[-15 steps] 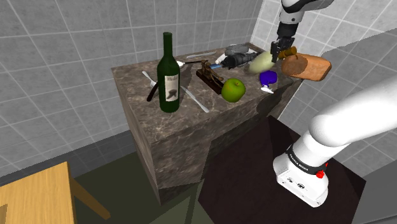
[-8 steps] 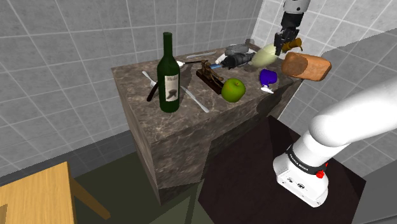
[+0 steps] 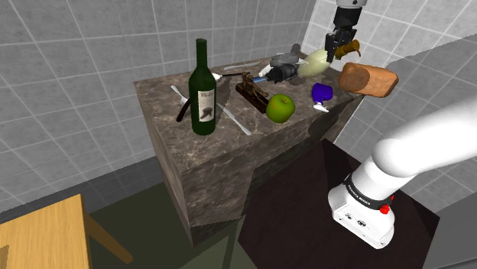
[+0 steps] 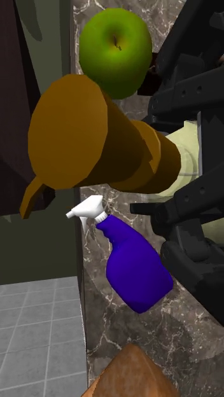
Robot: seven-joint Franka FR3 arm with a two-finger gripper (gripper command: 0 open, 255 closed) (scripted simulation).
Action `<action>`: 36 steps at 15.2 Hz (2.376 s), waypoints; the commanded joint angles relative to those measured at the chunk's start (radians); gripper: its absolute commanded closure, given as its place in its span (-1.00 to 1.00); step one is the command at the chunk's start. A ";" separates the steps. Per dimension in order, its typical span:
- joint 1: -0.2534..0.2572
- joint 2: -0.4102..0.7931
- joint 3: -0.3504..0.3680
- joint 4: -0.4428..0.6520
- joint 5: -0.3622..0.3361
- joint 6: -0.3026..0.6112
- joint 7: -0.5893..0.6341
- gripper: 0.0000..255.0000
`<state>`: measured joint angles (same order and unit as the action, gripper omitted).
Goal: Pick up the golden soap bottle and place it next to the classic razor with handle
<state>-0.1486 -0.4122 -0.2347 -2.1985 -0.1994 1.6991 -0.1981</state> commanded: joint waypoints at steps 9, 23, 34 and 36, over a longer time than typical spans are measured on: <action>0.097 -0.026 0.177 -0.029 0.097 -0.027 0.239 1.00; 0.230 0.114 0.412 0.108 0.219 -0.038 0.571 1.00; 0.327 0.361 0.574 0.371 0.221 -0.059 0.839 1.00; 0.349 0.419 0.598 0.436 0.208 -0.069 0.889 1.00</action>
<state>0.1911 -0.0098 0.3534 -1.7880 0.0115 1.6384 0.6691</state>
